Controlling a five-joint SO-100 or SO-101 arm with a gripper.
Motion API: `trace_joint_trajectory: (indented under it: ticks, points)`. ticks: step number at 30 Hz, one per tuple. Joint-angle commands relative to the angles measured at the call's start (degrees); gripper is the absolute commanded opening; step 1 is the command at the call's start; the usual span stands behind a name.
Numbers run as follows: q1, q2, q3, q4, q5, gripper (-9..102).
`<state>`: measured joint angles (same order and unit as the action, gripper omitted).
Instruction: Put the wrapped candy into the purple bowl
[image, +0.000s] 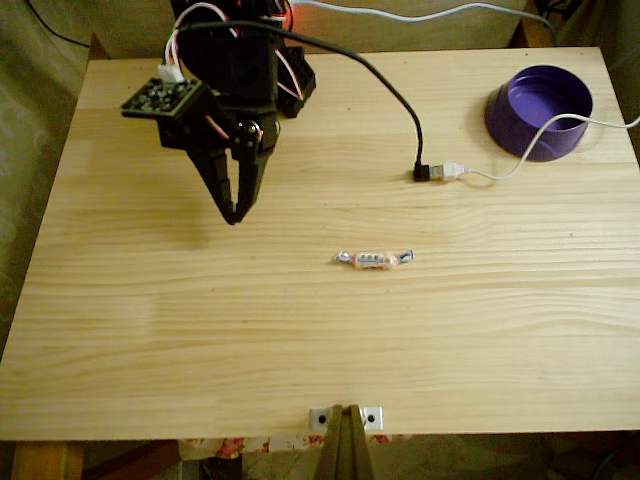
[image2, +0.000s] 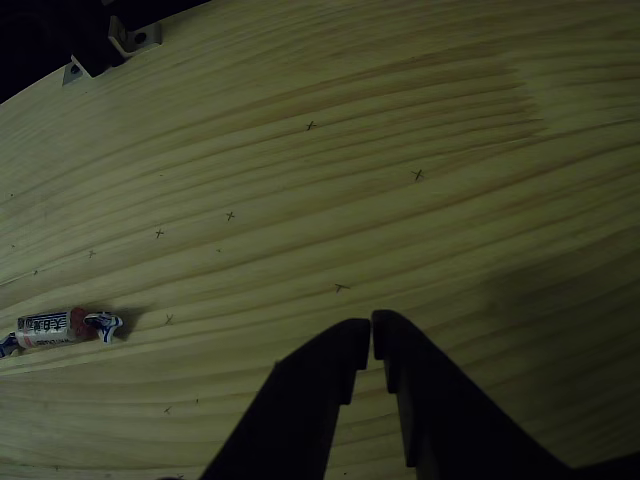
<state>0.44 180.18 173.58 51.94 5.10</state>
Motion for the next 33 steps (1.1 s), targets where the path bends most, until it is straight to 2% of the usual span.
trace_joint_trajectory:
  ticks: [1,4,6,8,11,22,33]
  points:
    - [2.11,0.62,-0.7,-2.29,-8.17,7]
    - [2.11,0.62,-0.7,-2.29,-7.91,16]
    - [2.55,0.62,-0.7,-2.29,-7.47,19]
    - [2.99,0.62,-0.7,-2.29,-7.03,16]
    - [2.99,0.62,-0.7,-2.29,-7.12,-2]
    - [2.11,0.62,-0.7,-2.29,-7.91,-2]
    - [5.8,0.62,-0.97,-2.46,-9.32,-2]
